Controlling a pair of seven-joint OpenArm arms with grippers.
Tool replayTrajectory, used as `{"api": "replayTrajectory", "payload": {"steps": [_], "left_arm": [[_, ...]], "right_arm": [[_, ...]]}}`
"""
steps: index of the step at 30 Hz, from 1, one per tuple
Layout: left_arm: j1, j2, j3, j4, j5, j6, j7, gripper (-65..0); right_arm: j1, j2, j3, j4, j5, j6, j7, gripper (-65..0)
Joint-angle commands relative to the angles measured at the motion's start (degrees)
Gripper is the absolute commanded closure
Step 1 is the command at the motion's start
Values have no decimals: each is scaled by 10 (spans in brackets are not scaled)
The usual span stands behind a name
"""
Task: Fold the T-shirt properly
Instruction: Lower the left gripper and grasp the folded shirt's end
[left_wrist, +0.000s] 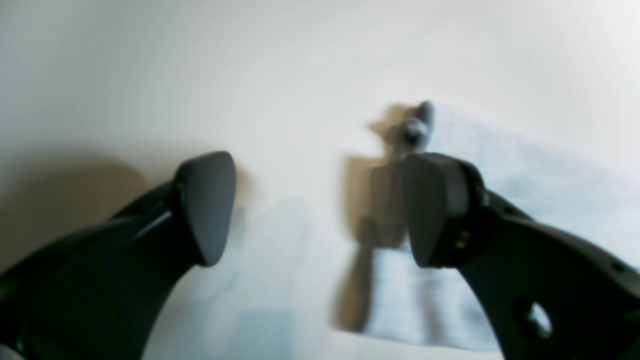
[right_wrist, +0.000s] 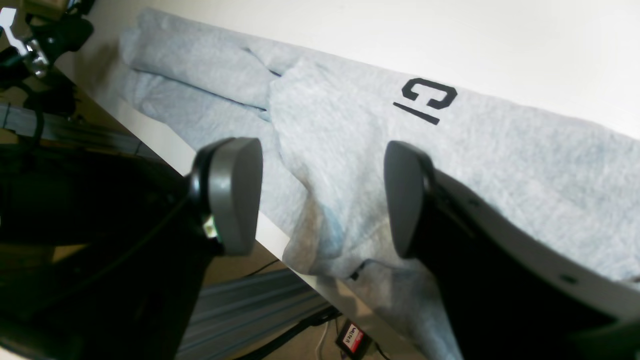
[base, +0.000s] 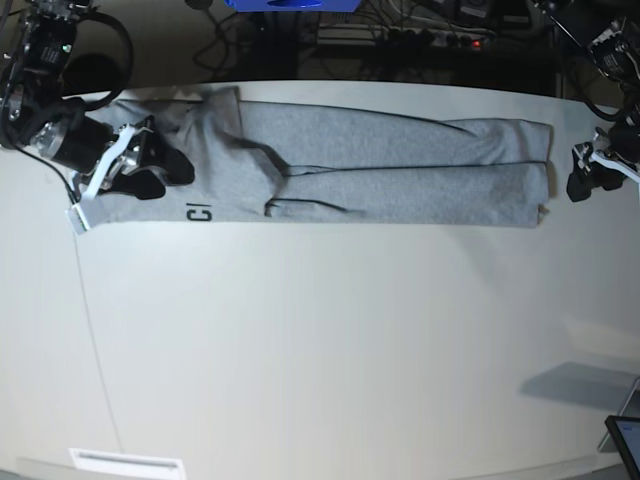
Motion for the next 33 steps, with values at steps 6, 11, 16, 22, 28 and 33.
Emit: {"api": "replayTrajectory", "payload": {"steps": [6,11,16,22,28,33], "left_arm": [[-7,-34,0,-102,-138,-3,37,-514],[-6,-40,15,-110,-144,-3,38,-514],[-16,-46,92,-112,-142,-3,37,-514],[-36,-41,134,-179,-146,-3,37,-509],[-39,-35,159,-195,-145,-3,38,-509],[-39,-26,210,-195,-146,-3,38,-507]], "right_arm": [[2,5,2,8,14,4,11,-373],[2,5,2,8,14,4,11,-373],[2,4,2,8,14,4,11,-373],[-2,3,-11,8,14,4,13,-373],[-5,3,-11,8,14,4,13,-373],[-5,3,-11,8,14,4,13,-373]]}}
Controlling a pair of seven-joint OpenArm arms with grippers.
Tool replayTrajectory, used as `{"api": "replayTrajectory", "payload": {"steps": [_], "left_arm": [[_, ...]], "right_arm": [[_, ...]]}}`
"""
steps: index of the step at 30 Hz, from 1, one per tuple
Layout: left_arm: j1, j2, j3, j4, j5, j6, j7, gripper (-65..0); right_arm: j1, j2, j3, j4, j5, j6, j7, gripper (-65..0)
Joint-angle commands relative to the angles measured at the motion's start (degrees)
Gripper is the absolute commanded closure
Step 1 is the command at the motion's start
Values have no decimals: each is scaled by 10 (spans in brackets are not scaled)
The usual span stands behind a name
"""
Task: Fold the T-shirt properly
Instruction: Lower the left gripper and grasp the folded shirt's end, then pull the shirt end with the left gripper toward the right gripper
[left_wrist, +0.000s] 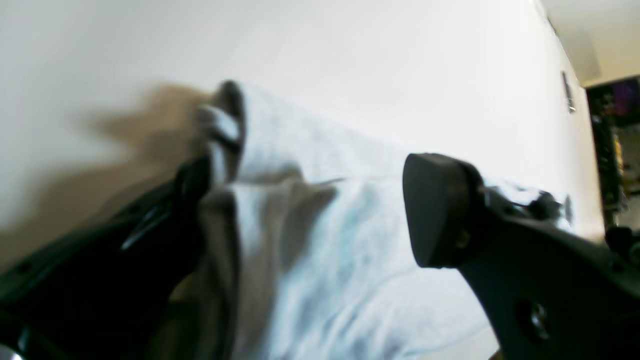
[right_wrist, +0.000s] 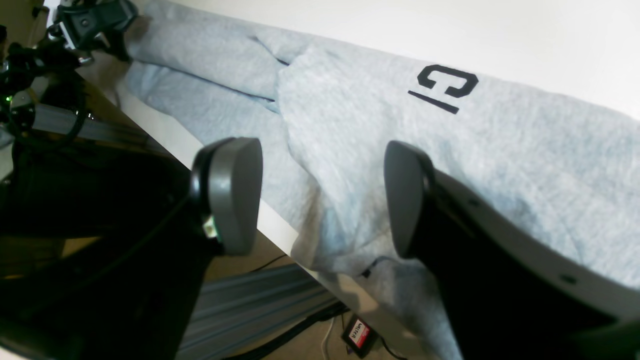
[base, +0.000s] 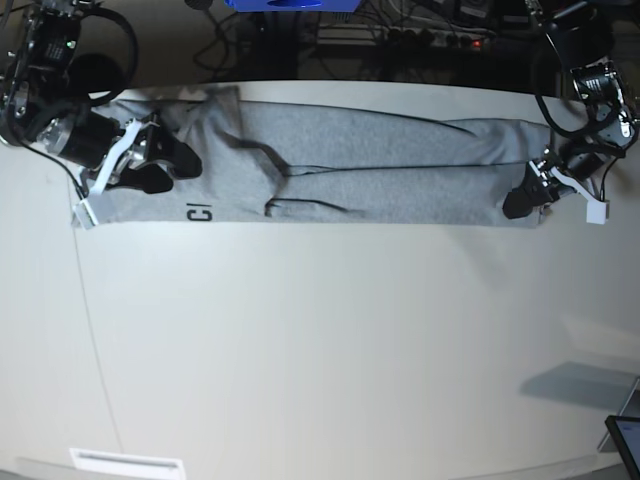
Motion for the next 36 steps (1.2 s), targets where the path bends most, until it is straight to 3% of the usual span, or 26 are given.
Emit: {"api": "replayTrajectory", "payload": {"steps": [1,8,16,18,23,29,36], "left_arm": [[8,4,7,-3,43,11,42,-507],[8,11,11,-3,47,11,42,-489],[9,3,5,-3,47,11,41,-77],[13,1,5,-3,47,11,40,0],[16,-7,-3,67,47,11,39,0],[13,-26,-78,140,47,16,42,0],[13,-59,-84,152,42,20,42,0]], "right_arm": [[4,7,3,8,14,4,11,-373],[4,7,3,7,14,4,11,-373],[4,7,3,7,14,4,11,-373],[4,7,3,7,14,4,11,-373],[4,7,3,6,14,4,11,-373],[4,7,-1,6,14,4,11,-373],[4,6,-16,6,14,4,11,-373]]}}
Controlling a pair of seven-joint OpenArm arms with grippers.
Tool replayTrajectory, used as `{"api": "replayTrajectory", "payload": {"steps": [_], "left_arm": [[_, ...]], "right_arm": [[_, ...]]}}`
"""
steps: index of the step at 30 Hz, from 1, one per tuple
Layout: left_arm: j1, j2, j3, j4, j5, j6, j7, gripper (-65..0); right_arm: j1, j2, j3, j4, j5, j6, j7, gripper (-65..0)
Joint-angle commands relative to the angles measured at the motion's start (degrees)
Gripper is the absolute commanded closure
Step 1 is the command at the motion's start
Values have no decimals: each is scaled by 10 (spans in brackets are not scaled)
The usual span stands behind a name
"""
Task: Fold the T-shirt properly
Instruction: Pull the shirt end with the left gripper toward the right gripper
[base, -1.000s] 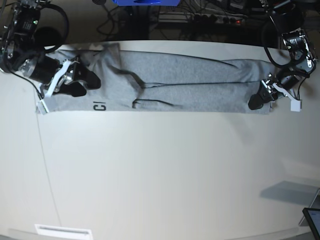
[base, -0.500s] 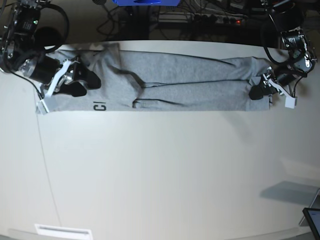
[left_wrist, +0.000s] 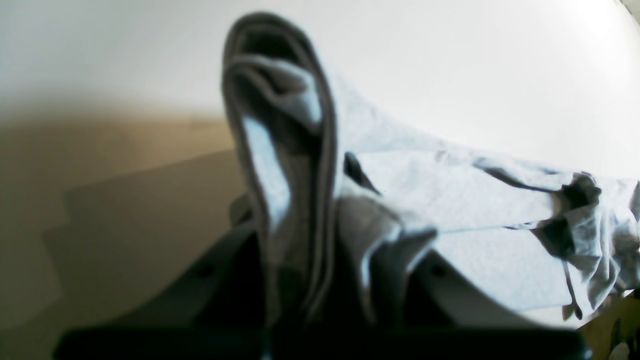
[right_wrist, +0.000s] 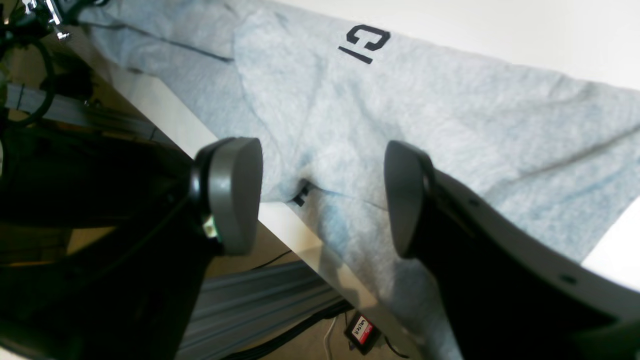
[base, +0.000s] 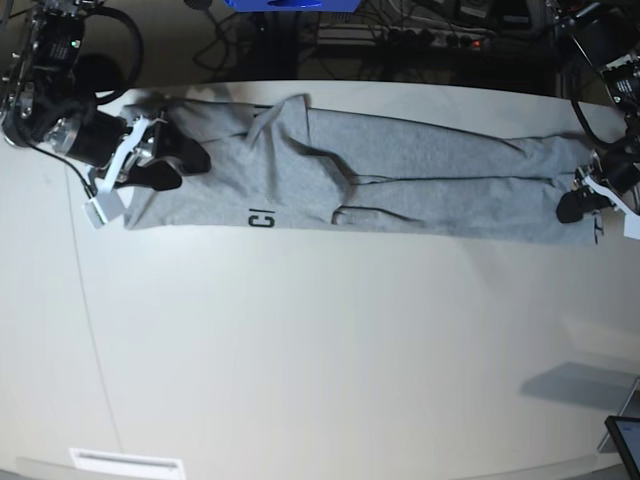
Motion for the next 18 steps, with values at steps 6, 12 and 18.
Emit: {"api": "replayTrajectory", "payload": {"steps": [6,12,18], "left_arm": [[20,0,-5,72,-13,-1,-7,0],[18,55,-7,162,-13,53,27,0],[-7,121,-7,195,-11,54,71,0]], "right_arm": [[4,6,2,7,14,4,11,-373],[4,6,2,7,14,4,11,-373],[-2,-4,3,7,14,4,11,-373]]}}
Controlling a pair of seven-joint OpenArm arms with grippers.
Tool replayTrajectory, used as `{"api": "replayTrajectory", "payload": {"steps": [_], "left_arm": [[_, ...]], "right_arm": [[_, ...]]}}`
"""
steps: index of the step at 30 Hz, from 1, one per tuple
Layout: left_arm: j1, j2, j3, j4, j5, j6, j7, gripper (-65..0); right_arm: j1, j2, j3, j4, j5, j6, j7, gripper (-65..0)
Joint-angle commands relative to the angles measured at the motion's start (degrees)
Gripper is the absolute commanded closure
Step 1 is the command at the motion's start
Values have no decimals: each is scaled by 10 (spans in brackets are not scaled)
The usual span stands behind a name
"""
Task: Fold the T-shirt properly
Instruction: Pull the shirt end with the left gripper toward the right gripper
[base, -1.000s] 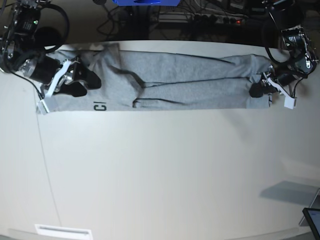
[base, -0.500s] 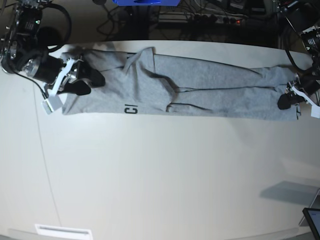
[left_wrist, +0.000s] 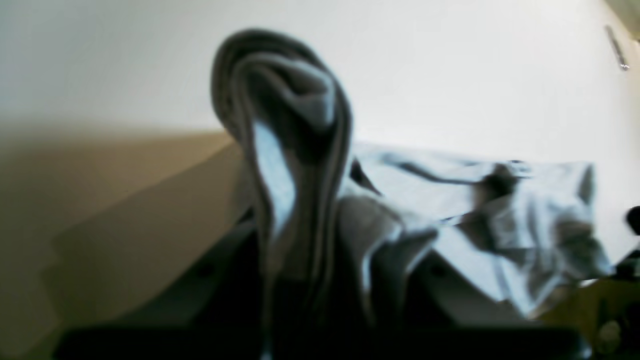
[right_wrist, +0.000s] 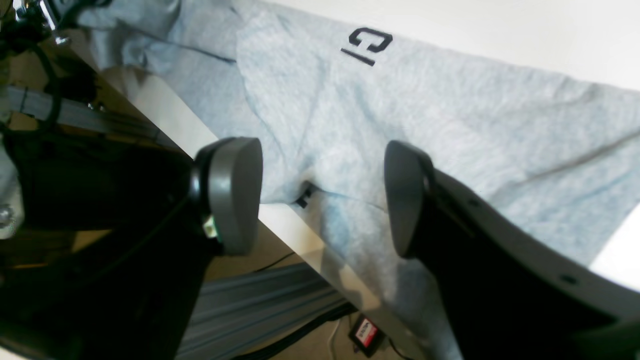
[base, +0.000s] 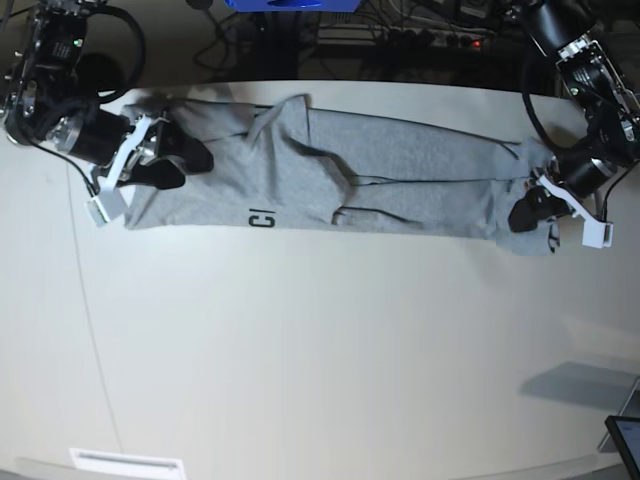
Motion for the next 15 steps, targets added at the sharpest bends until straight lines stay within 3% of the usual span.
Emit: {"api": "replayTrajectory", "payload": {"steps": [1,5,15], "left_arm": [[-6,-3,-3,14,-13,3,-3,0],[-25,32,1,22,-15,55,-2,0],[-46,98,73,22,-13,62,-2,0]], "right_arm": [[0,4,3,7,14,4,10,-373],[0,4,3,7,14,4,10,-373],[0,4,3,7,14,4,10,-373]]}}
